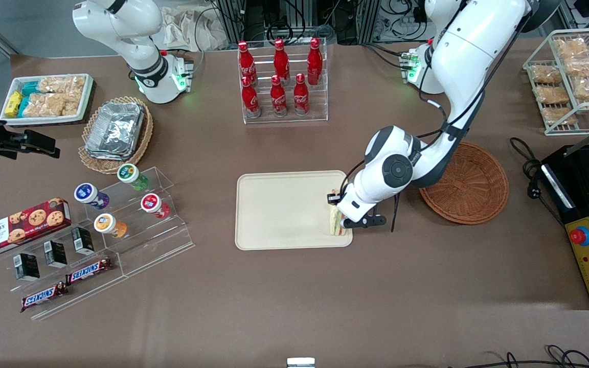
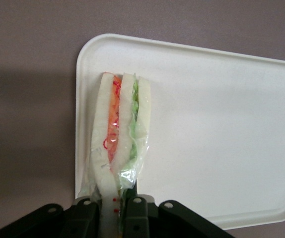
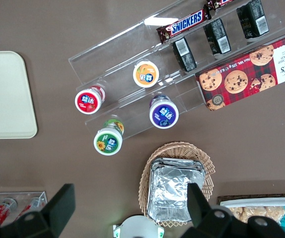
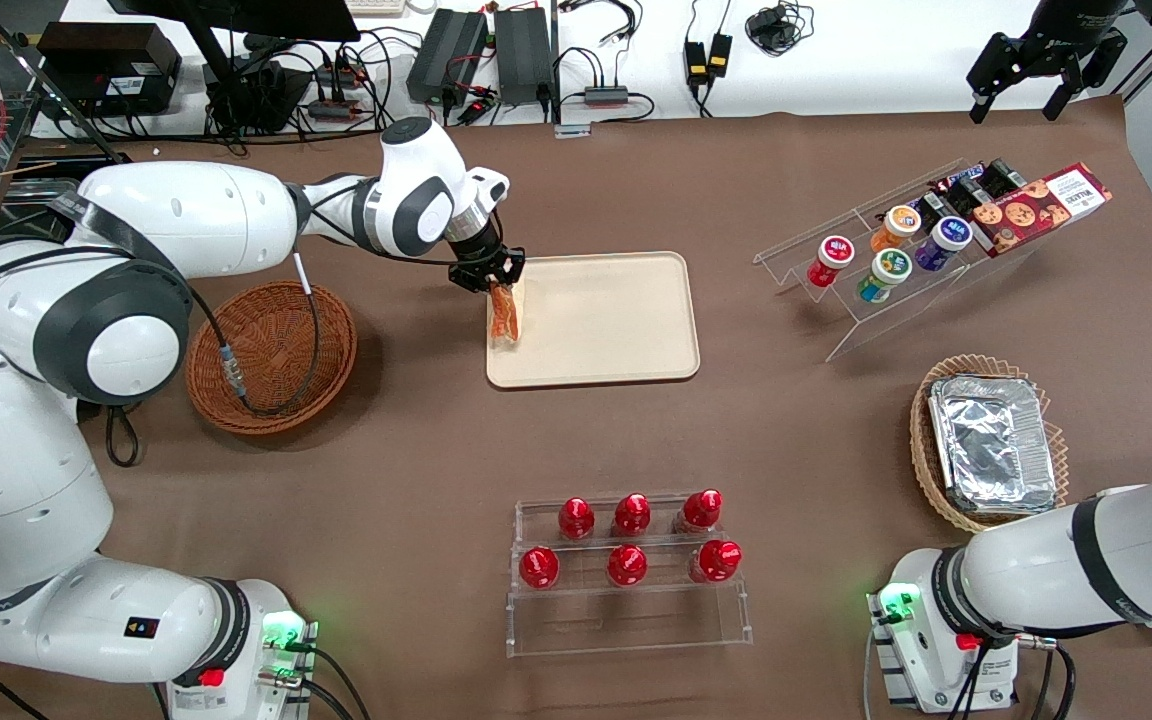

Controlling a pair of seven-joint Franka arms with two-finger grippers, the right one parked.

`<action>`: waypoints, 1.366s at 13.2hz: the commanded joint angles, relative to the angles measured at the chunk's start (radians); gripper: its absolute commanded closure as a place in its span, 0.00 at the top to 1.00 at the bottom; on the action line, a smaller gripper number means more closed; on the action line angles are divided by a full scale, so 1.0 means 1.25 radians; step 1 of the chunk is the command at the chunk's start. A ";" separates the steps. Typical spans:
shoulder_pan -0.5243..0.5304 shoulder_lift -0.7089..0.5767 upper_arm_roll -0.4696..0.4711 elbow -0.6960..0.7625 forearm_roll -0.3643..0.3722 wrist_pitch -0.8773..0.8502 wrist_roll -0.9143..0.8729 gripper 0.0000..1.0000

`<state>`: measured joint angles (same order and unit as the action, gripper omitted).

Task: Place sandwich from basket to tray
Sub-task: 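Lower the sandwich onto the tray and open the left gripper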

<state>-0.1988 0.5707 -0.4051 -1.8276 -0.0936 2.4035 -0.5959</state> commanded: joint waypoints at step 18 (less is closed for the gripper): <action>0.004 -0.088 0.014 0.020 0.047 -0.077 -0.100 1.00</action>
<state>-0.1974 0.5456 -0.3908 -1.7931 -0.0530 2.3800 -0.6924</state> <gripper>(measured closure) 0.000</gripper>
